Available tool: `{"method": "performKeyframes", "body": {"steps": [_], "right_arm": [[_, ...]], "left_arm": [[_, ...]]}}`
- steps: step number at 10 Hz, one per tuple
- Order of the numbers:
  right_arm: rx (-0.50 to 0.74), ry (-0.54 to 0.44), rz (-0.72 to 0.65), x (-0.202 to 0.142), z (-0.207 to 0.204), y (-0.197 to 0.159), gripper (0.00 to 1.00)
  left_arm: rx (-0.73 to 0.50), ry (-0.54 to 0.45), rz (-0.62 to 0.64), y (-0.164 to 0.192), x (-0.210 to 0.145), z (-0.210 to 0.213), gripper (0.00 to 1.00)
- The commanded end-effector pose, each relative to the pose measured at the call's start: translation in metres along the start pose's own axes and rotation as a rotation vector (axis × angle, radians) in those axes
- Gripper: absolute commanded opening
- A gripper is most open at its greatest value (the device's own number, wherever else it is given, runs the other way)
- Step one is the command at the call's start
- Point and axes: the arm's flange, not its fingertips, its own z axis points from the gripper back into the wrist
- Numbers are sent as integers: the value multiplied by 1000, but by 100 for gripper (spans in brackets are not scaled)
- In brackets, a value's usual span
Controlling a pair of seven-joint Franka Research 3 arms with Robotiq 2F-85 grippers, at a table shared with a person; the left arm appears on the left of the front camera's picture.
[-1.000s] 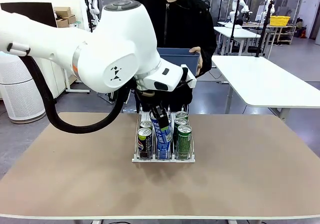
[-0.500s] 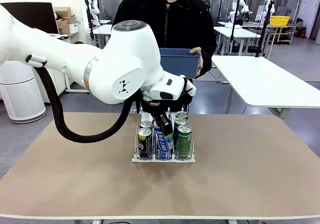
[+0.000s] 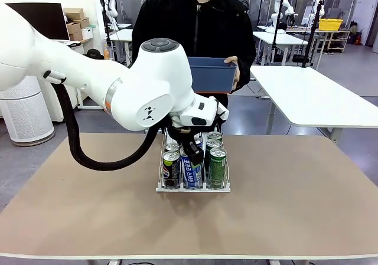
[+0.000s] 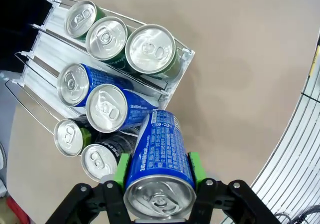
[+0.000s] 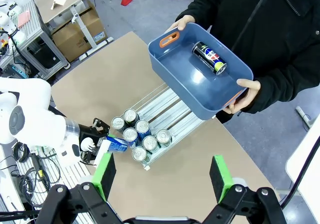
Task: Fill the beverage cans into the dispenser.
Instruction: Place the picked Ionic drink in the line of the Automatic Can Dispenser with the same cans.
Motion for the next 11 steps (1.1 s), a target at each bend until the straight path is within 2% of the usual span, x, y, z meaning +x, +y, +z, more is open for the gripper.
{"method": "performKeyframes", "body": {"steps": [1, 5, 11], "right_arm": [[2, 2, 1, 0, 1, 1, 100], [2, 2, 1, 0, 1, 1, 100], [2, 2, 1, 0, 1, 1, 100]], "left_arm": [[53, -28, 29, 7, 12, -13, 57], [69, -60, 65, 19, 25, -26, 57], [147, -30, 115, 37, 32, -33, 57]]}}
